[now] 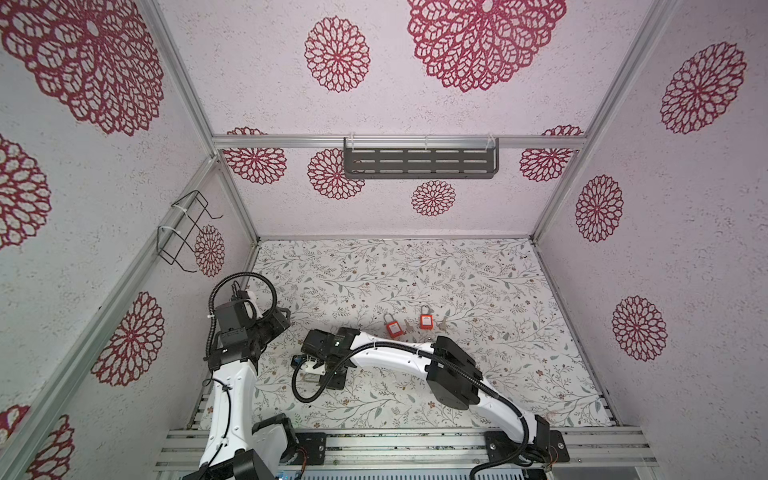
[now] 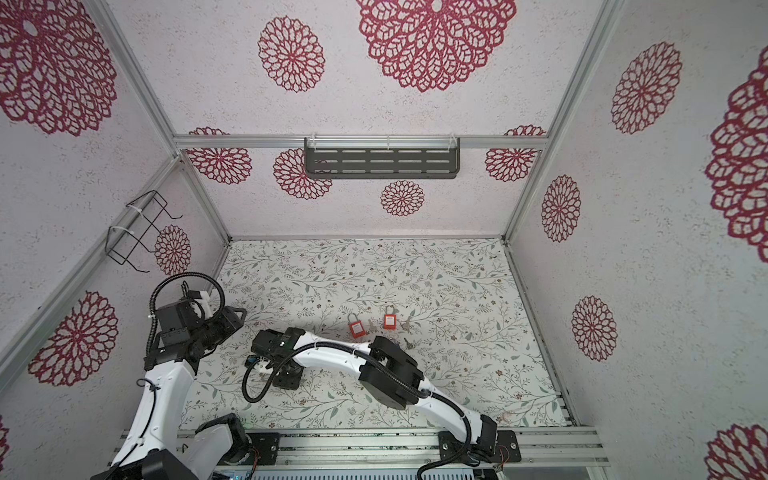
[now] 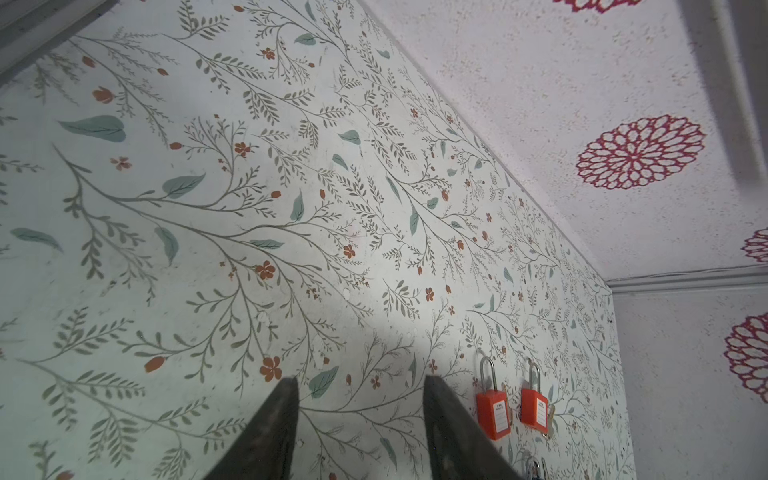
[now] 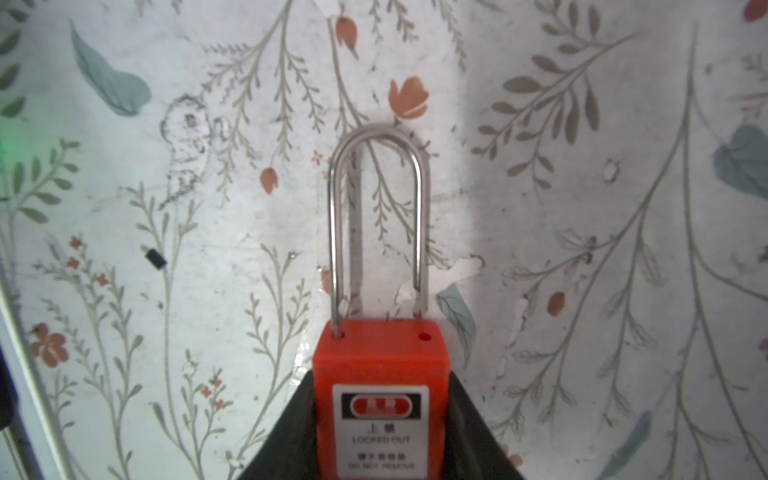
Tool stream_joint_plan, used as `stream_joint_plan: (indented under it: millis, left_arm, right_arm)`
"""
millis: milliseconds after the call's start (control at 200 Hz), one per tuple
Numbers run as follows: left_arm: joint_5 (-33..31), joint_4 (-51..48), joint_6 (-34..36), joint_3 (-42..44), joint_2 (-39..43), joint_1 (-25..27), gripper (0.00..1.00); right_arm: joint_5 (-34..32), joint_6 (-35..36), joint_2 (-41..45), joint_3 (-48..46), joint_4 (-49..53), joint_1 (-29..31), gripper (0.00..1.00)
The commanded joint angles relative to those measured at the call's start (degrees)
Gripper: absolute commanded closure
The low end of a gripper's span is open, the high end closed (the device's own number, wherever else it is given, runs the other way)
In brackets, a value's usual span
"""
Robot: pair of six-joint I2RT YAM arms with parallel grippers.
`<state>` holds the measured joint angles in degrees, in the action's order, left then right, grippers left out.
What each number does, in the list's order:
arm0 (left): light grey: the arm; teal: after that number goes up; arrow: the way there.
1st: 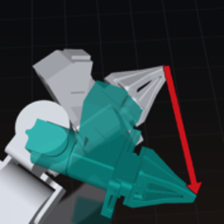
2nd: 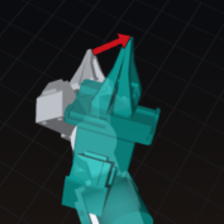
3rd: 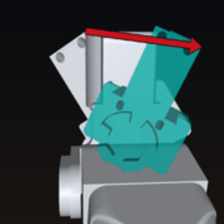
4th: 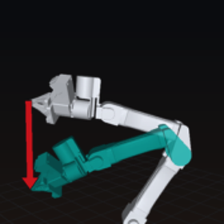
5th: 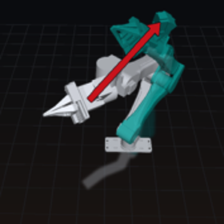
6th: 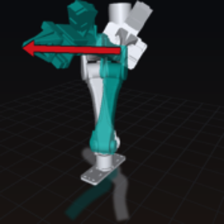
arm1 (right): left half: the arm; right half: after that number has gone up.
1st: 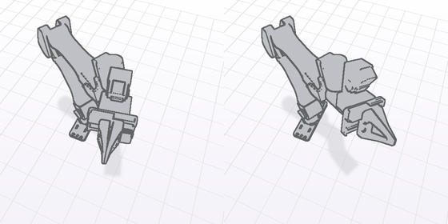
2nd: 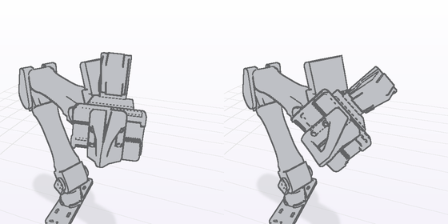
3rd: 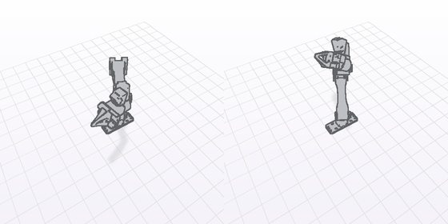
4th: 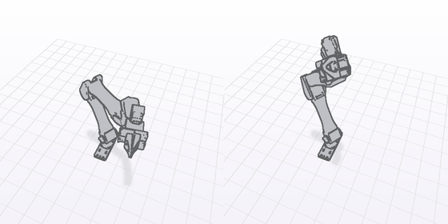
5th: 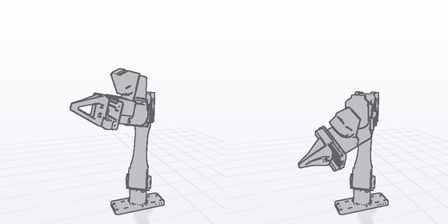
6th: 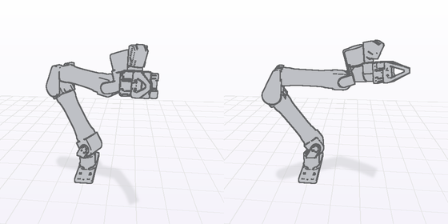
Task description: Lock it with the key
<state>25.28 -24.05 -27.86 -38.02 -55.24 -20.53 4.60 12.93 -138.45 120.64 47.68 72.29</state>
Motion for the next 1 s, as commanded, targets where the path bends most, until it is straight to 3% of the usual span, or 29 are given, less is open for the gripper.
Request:
stream_joint_plan:
  millis: [0, 120, 310, 550, 706, 996]
  left_arm:
    - [6.33, 4.24, 3.82, -2.32, -0.14, -0.45, 0.49]
    - [14.36, 9.42, 7.20, -2.71, -0.63, -0.30, 0.55]
    - [21.61, 19.77, 12.29, -1.62, -1.03, 1.88, 0.59]
    - [33.36, 16.14, 35.51, -4.72, -5.16, 12.19, 0.60]
    - [34.13, 1.27, 56.02, -10.22, -8.82, 19.46, 0.63]
    - [32.46, 0.02, 66.26, -9.18, -7.49, 25.00, 0.63]
  right_arm:
    - [1.99, 0.21, 8.09, -4.05, -2.84, -2.59, 0.79]
    - [4.86, 1.80, 16.32, -11.35, -7.25, -7.16, 0.80]
    - [8.41, 9.47, 25.78, -18.46, -8.16, -14.39, 0.82]
    - [12.39, 17.63, 32.30, -22.89, -6.74, -22.05, 0.82]
    - [14.94, 21.61, 35.26, -24.63, -6.33, -24.55, 0.83]
    - [15.05, 26.97, 41.60, -30.90, -7.22, -25.69, 0.83]
